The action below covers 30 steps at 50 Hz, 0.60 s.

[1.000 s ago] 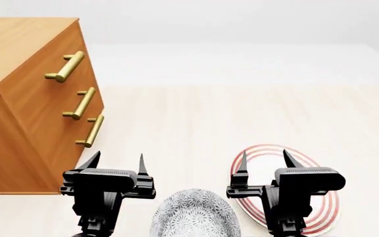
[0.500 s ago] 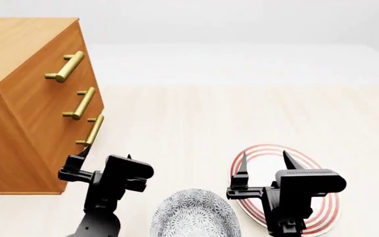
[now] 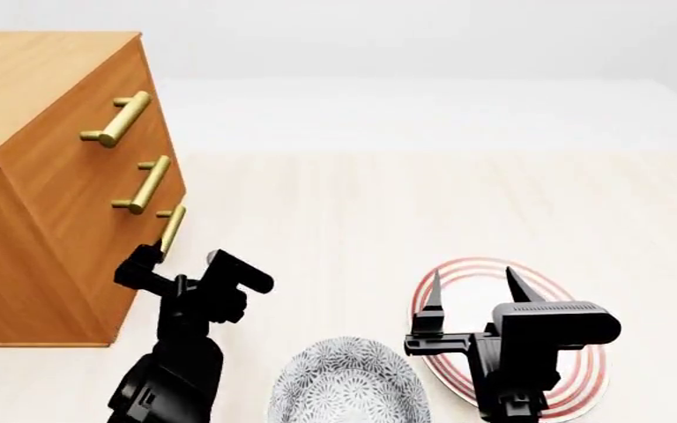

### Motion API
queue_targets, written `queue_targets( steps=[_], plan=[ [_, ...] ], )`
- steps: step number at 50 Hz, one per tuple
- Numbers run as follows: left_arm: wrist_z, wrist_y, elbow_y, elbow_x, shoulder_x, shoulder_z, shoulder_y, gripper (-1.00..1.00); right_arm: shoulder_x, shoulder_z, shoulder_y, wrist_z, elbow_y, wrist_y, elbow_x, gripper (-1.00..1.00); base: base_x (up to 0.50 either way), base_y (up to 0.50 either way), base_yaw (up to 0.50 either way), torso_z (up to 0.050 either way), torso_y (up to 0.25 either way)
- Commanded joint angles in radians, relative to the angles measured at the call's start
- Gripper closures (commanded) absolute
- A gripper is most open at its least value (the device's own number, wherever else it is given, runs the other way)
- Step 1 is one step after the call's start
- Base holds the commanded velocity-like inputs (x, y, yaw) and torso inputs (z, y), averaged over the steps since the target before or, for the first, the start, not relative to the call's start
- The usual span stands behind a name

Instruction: Open the bottom drawer of the cabinet.

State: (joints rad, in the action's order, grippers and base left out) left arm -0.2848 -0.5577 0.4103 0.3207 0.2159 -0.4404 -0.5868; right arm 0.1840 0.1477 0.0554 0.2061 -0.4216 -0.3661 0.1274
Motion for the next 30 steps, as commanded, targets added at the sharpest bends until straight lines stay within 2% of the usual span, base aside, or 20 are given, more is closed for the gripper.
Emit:
queue_targets(
  steps=[1,10,24,30],
  plan=[
    [-0.021,0.068,0.272,0.001,-0.031,-0.031,-0.125,-1.0,0.006,0.005,-0.001,0.008,-0.002,0.004,0.005,-1.0,0.0,0.0,0.0,0.0,0.0],
    [-0.037,0.098,0.433,0.004,-0.055,-0.048,-0.208,-1.0,0.01,0.006,-0.003,0.012,0.005,0.015,0.012,-1.0,0.0,0.0,0.0,0.0,0.0],
    [-0.102,0.248,0.875,0.01,-0.13,-0.093,-0.394,-1.0,0.016,0.008,-0.007,0.019,0.01,0.023,0.021,-1.0,0.0,0.0,0.0,0.0,0.0],
    [-0.114,0.22,0.896,-0.012,-0.13,-0.112,-0.405,-1.0,0.019,0.008,-0.008,0.023,0.01,0.025,0.024,-1.0,0.0,0.0,0.0,0.0,0.0]
  ],
)
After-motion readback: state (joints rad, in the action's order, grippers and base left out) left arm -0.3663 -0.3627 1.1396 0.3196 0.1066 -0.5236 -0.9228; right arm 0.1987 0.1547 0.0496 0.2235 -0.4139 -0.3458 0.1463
